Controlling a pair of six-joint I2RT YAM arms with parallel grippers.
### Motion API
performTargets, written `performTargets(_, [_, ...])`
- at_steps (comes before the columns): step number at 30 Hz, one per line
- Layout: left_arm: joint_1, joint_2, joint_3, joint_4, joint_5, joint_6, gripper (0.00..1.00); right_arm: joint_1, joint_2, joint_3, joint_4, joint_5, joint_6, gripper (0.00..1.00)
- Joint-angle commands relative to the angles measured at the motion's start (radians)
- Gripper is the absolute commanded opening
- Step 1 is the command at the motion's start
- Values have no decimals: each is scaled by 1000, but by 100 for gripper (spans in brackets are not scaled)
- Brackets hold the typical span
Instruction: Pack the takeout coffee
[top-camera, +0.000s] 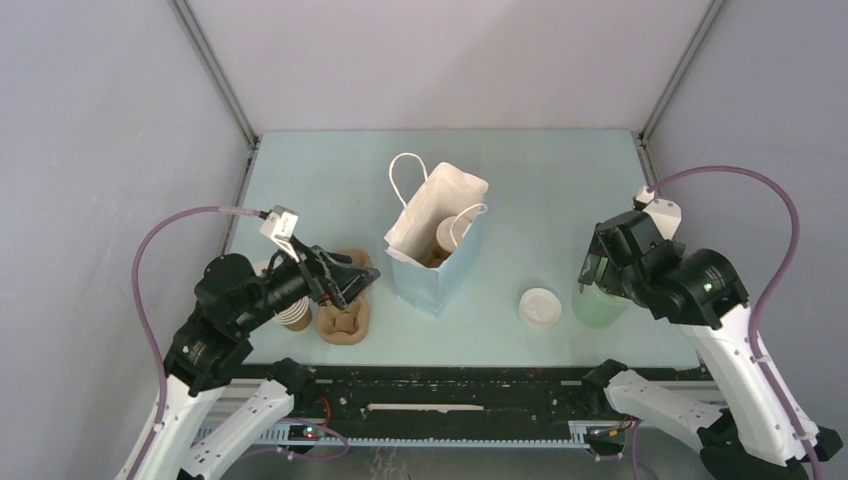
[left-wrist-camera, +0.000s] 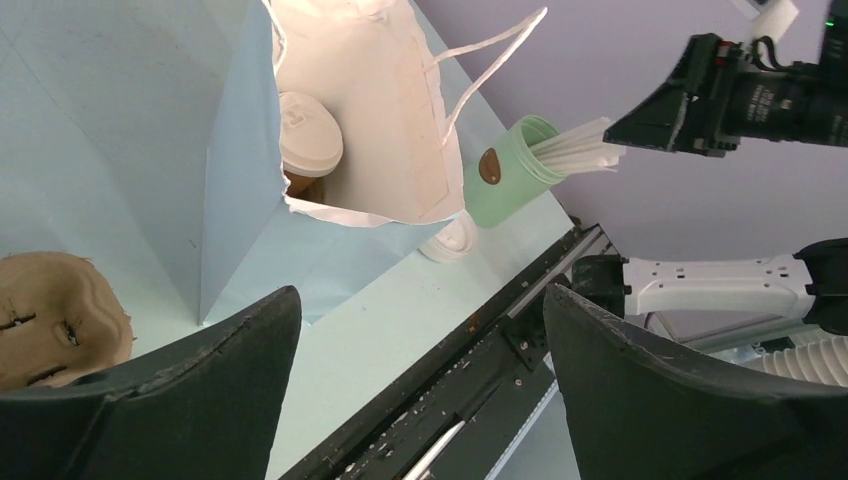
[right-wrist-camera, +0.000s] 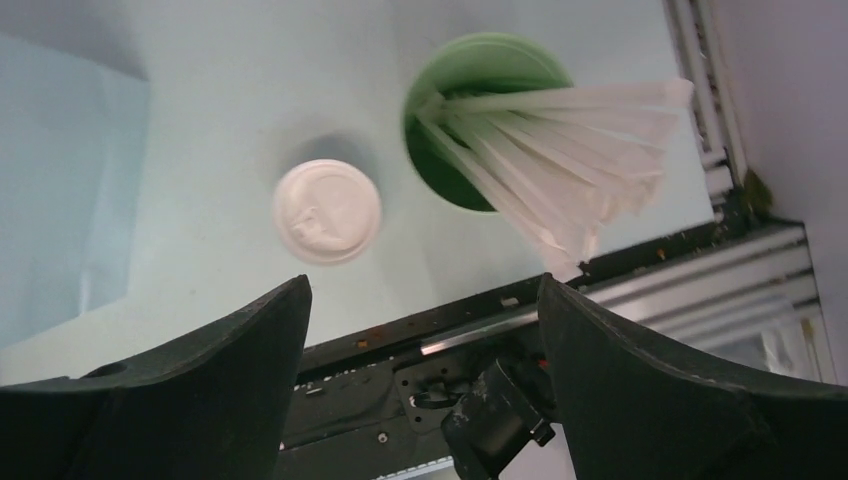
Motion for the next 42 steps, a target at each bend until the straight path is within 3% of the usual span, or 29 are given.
performTargets(1, [4, -14, 25, -1, 55, 58, 95, -108, 14, -38, -11, 41, 47, 90])
performTargets(3, [4, -29, 23, -13, 57, 63, 95, -181, 3, -47, -1, 59, 39, 83])
performTargets(6, [4, -47, 14, -26, 50, 72, 95, -264, -22, -91, 72, 48, -4, 57])
performTargets(7, [4, -50, 11, -26, 49, 73, 95, -291, -25, -104, 97, 29, -18, 55])
performTargets(19, [4, -33, 9, -17, 75, 62, 95, -391, -52, -166, 167, 42, -89, 56])
performTargets(26, [4, -22, 14, -3, 84, 45, 95, -471, -70, -218, 230, -15, -138, 52])
performTargets(35, [4, -21, 0, 12, 85, 18, 95, -474, -85, -222, 223, -59, -154, 37])
performTargets(42, [4, -20, -7, 21, 87, 8, 95, -475, -89, -221, 210, -63, -143, 37])
